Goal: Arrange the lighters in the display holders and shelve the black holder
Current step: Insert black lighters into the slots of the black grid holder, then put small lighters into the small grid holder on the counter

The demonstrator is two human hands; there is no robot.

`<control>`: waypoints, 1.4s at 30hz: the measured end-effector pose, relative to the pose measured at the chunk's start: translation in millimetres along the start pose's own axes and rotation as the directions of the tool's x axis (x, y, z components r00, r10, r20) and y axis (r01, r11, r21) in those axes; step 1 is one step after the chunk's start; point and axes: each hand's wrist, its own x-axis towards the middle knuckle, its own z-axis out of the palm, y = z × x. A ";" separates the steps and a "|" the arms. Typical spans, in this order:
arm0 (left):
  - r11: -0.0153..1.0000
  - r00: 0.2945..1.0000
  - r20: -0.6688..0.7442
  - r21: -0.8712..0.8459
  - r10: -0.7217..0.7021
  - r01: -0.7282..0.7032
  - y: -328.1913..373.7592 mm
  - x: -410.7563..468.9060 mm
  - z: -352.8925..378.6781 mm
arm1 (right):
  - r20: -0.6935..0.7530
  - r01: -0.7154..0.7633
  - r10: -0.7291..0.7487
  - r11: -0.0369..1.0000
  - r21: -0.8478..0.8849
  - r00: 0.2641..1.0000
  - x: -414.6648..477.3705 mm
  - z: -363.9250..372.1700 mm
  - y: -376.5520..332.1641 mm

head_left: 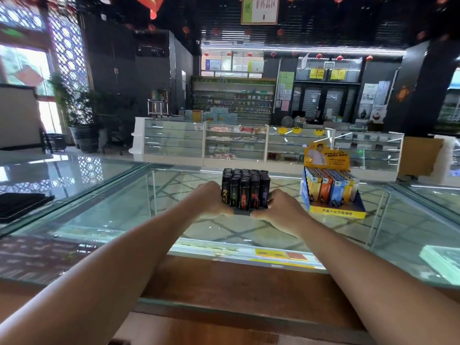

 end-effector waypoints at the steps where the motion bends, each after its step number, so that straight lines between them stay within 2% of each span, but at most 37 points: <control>1: 1.000 1.000 -0.012 -0.007 -0.028 0.027 0.3 9.6 1.7 | -0.009 -0.028 0.028 1.000 -0.008 1.000 7.2 1.7 -0.1; 5: 0.993 0.993 -0.045 -0.044 -0.110 0.108 -6.8 41.3 12.1 | -0.034 -0.091 0.089 0.994 -0.055 0.995 30.9 6.0 -4.6; 11: 0.992 0.989 -0.072 -0.025 -0.125 0.124 -9.9 52.1 19.4 | -0.093 -0.114 0.104 0.987 -0.113 0.990 42.4 9.2 0.0; 14: 0.991 0.987 -0.103 0.041 -0.125 0.130 -2.1 42.7 15.6 | -0.131 -0.118 0.094 0.975 -0.187 0.987 33.2 5.9 -5.0; 18: 0.963 0.992 -0.113 0.258 -0.050 0.078 5.1 11.1 -0.8 | -0.179 -0.052 -0.041 0.875 -0.481 0.983 5.9 -9.0 -14.5; 23: 0.887 0.991 -0.129 0.454 -0.030 0.086 6.6 -51.5 -41.4 | -0.136 0.103 -0.235 0.779 -0.619 0.962 -34.7 -18.6 -59.1; 29: 0.814 0.969 -0.222 0.540 -0.107 0.214 -8.1 -136.7 -94.3 | -0.029 0.262 -0.335 0.786 -0.559 0.942 -75.7 -1.2 -137.2; 32: 0.771 0.944 -0.262 0.552 -0.199 0.316 -24.8 -185.6 -122.7 | 0.022 0.353 -0.402 0.774 -0.526 0.915 -98.3 17.2 -186.5; 37: 0.647 0.856 -0.371 0.562 -0.360 0.515 -59.5 -272.4 -169.0 | 0.062 0.509 -0.533 0.758 -0.408 0.844 -140.2 54.6 -266.3; 42: 0.592 0.758 -0.434 0.475 -0.486 0.651 -84.6 -336.6 -185.5 | 0.097 0.624 -0.633 0.705 -0.338 0.768 -183.4 86.0 -315.4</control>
